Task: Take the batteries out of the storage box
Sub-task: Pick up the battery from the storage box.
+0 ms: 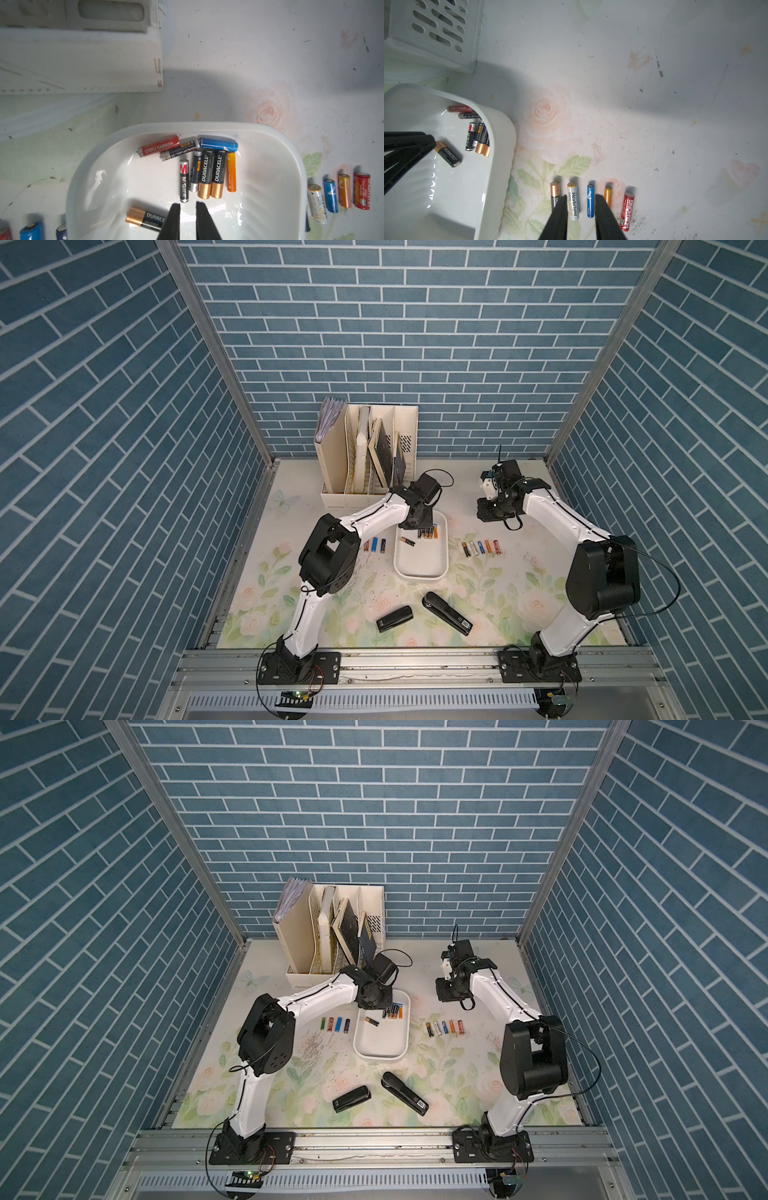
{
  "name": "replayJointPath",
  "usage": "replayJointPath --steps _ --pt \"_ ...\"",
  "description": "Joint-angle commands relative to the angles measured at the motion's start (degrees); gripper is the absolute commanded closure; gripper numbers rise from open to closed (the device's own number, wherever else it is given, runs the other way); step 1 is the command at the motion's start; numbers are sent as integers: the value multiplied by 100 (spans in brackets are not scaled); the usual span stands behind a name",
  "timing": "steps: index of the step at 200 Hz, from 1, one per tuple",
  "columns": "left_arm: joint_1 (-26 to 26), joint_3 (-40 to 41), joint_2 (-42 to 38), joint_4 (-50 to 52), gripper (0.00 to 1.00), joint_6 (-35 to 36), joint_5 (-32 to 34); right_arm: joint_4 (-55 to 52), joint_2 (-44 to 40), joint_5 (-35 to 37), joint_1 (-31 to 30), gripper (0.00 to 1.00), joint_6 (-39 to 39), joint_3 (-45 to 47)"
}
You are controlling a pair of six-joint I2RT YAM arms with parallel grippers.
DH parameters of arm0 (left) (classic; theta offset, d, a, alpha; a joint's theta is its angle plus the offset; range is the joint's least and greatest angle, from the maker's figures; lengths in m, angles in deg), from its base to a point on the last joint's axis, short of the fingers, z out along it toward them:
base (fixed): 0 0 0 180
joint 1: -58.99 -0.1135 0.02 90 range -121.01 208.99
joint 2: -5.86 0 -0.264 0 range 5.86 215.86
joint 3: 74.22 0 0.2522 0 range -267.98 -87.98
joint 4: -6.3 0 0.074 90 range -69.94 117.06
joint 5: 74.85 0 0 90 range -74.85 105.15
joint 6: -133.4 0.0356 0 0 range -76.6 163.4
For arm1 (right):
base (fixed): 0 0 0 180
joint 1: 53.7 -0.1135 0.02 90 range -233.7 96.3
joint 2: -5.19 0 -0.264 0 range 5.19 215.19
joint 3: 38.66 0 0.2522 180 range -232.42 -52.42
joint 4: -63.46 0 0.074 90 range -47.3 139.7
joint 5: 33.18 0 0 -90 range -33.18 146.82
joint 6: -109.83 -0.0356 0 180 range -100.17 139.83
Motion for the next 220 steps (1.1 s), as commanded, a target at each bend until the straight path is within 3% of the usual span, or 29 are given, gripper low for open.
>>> replayJointPath --steps 1,131,170,220 --pt "-69 99 -302 70 80 78 -48 -3 46 -79 -4 73 -72 10" --pt "-559 904 -1131 -180 79 196 -256 -73 125 -78 -64 73 -88 -117" --pt "-461 696 -983 -49 78 206 -258 -56 152 -40 -91 73 -88 -82" --pt "-81 251 -491 677 63 113 289 -21 149 -59 -91 73 -58 -56"
